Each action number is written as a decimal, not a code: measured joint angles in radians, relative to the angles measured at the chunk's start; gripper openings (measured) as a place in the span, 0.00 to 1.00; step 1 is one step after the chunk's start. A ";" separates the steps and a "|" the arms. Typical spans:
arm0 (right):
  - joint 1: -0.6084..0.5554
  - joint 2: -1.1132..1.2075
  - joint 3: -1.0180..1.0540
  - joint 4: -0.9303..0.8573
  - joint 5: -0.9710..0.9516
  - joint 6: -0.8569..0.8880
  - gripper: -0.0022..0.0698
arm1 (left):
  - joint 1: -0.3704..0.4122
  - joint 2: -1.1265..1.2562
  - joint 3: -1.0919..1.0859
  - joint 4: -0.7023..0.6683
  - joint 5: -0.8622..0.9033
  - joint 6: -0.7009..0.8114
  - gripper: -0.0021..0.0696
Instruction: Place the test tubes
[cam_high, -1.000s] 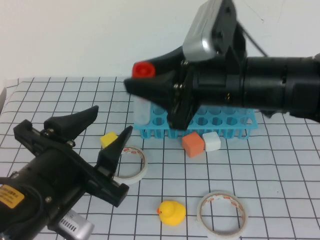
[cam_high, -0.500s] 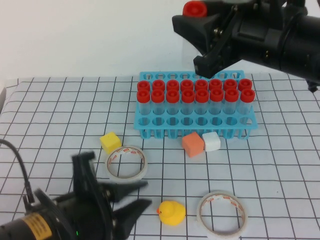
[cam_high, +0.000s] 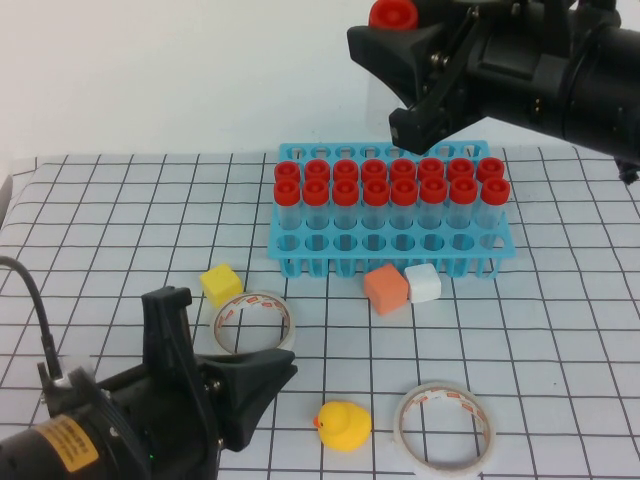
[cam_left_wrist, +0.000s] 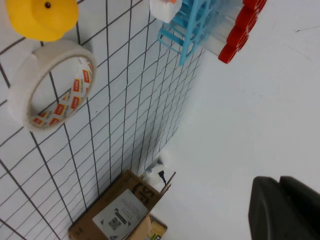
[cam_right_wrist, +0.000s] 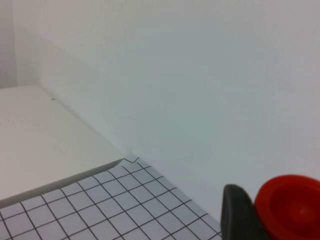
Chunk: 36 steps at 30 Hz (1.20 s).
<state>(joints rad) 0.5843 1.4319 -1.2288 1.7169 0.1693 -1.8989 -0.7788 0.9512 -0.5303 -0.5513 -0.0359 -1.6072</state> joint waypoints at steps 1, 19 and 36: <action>0.000 0.000 0.000 0.000 0.000 0.000 0.42 | 0.000 0.000 0.000 0.000 0.000 0.000 0.03; 0.000 0.000 0.000 0.000 0.000 -0.010 0.42 | 0.000 0.000 0.000 0.377 -0.044 0.558 0.03; 0.000 -0.054 0.002 0.000 -0.049 -0.028 0.42 | 0.000 0.000 0.000 1.454 -0.125 0.858 0.03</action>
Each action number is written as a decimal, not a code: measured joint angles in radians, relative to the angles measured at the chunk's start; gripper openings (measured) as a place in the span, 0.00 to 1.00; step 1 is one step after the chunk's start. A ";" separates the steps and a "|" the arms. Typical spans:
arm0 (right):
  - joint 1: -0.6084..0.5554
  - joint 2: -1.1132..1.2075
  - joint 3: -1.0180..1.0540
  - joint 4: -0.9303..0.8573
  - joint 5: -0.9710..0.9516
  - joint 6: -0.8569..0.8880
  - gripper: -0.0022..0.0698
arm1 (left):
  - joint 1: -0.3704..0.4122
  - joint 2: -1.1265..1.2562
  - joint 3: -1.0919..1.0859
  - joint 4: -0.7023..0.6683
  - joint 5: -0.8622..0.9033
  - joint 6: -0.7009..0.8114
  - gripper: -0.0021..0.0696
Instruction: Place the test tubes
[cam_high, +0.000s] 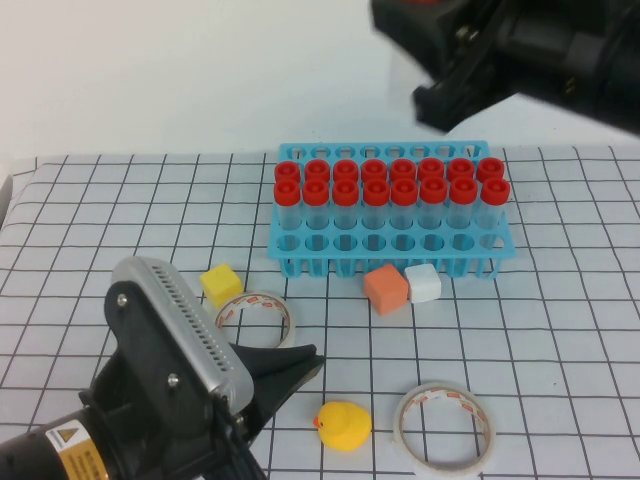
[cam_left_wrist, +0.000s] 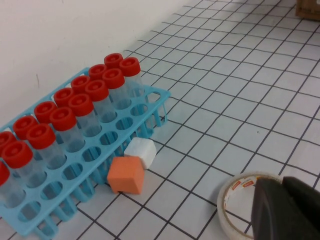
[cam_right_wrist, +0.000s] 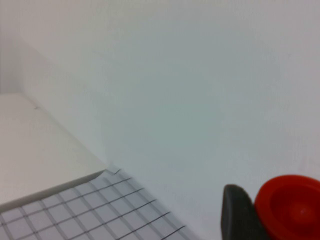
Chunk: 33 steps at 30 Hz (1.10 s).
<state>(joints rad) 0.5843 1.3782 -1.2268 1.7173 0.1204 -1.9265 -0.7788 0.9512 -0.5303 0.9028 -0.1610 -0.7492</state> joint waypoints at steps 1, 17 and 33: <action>0.000 -0.014 0.000 0.002 -0.018 0.008 0.42 | 0.000 0.000 0.000 0.005 0.000 0.000 0.03; 0.000 -0.159 0.180 0.013 -0.097 0.082 0.42 | 0.000 -0.014 0.000 0.089 -0.083 -0.014 0.03; 0.000 -0.242 0.279 0.015 -0.074 0.153 0.42 | 0.000 -0.733 0.141 -0.087 0.498 -0.034 0.03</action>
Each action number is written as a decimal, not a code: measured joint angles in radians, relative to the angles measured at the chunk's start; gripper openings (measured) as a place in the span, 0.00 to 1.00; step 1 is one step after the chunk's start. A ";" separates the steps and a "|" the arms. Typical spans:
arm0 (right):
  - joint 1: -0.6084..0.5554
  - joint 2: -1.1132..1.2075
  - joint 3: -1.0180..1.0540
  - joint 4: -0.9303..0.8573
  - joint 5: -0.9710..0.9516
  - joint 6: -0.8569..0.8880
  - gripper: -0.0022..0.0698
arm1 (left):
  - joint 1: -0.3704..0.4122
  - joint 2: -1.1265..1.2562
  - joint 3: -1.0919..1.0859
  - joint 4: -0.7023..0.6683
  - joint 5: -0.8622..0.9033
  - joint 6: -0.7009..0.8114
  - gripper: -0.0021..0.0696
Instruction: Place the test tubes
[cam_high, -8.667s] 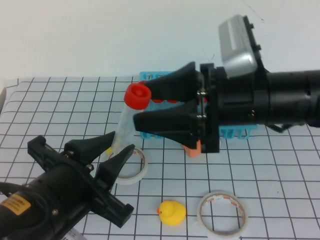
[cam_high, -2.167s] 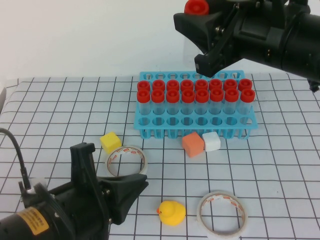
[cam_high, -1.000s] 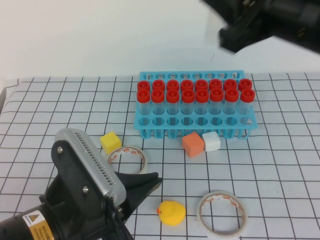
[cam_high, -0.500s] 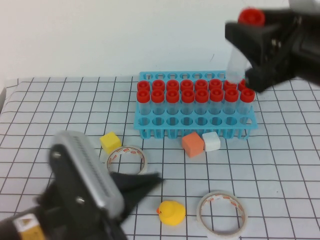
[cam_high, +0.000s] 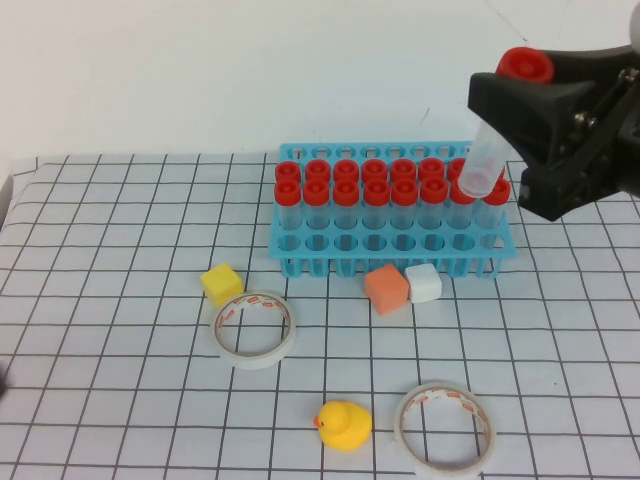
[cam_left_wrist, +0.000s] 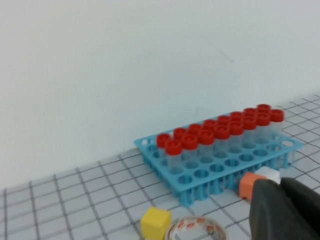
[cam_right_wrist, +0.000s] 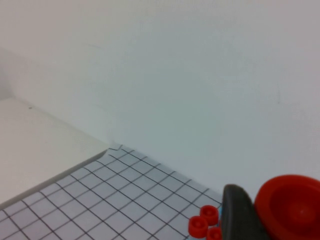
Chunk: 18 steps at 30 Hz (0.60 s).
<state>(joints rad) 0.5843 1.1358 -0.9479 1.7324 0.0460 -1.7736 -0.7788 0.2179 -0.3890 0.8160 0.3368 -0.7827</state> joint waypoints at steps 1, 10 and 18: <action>0.000 0.000 0.000 0.000 0.010 0.004 0.42 | 0.000 -0.046 0.012 -0.023 0.034 0.014 0.03; 0.000 0.000 0.000 0.000 0.039 0.006 0.42 | 0.000 -0.232 0.040 -0.150 0.213 0.118 0.03; 0.000 0.000 0.019 0.000 0.068 0.006 0.42 | 0.000 -0.234 0.041 -0.171 0.229 0.122 0.03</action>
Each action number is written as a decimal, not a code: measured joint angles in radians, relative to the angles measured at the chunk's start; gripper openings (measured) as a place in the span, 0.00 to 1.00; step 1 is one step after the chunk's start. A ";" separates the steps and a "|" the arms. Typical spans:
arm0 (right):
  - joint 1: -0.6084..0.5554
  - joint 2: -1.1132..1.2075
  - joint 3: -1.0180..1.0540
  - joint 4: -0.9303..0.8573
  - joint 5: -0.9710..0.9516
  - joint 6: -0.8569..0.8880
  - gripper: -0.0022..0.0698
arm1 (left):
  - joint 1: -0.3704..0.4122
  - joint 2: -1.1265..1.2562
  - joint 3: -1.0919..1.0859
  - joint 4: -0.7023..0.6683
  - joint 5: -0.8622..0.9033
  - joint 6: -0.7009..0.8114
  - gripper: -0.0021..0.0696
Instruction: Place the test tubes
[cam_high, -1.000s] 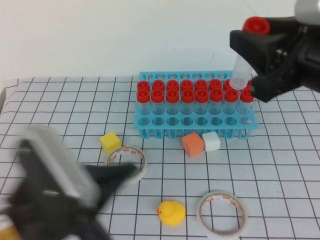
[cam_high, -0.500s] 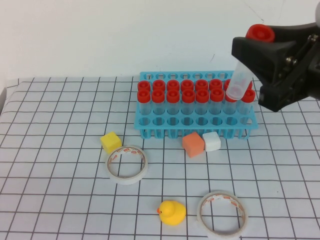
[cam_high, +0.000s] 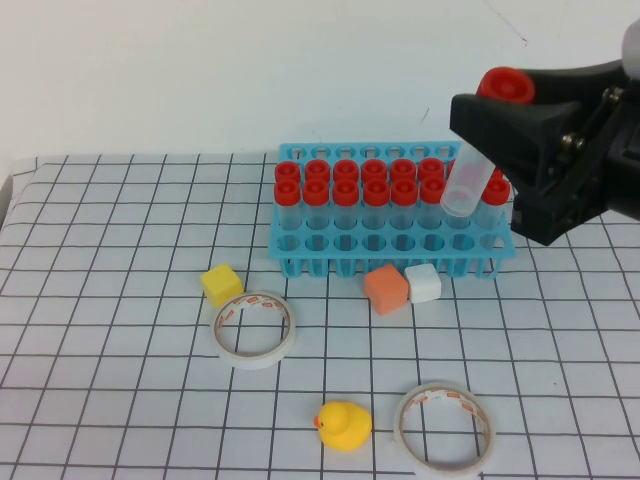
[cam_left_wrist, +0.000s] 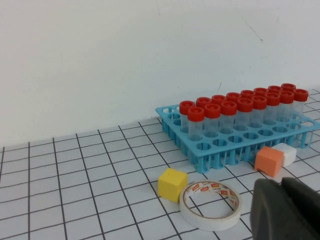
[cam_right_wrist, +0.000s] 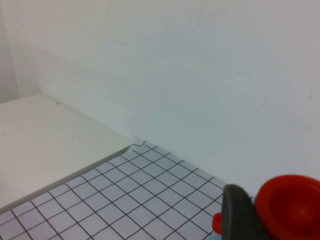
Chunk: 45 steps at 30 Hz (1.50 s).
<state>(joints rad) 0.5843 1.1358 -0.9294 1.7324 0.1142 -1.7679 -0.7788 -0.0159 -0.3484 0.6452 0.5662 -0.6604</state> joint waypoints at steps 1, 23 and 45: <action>0.000 0.000 0.000 0.000 0.001 0.000 0.42 | 0.000 0.000 0.000 0.000 0.000 0.000 0.03; 0.000 0.194 -0.002 0.000 0.047 0.053 0.42 | 0.000 0.000 0.002 -0.004 0.000 0.000 0.03; 0.082 0.662 -0.313 -1.992 -0.388 2.126 0.42 | 0.000 0.000 0.005 -0.004 0.001 0.021 0.03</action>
<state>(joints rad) 0.6664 1.7978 -1.2428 -0.2597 -0.2743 0.3579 -0.7788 -0.0159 -0.3438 0.6415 0.5675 -0.6397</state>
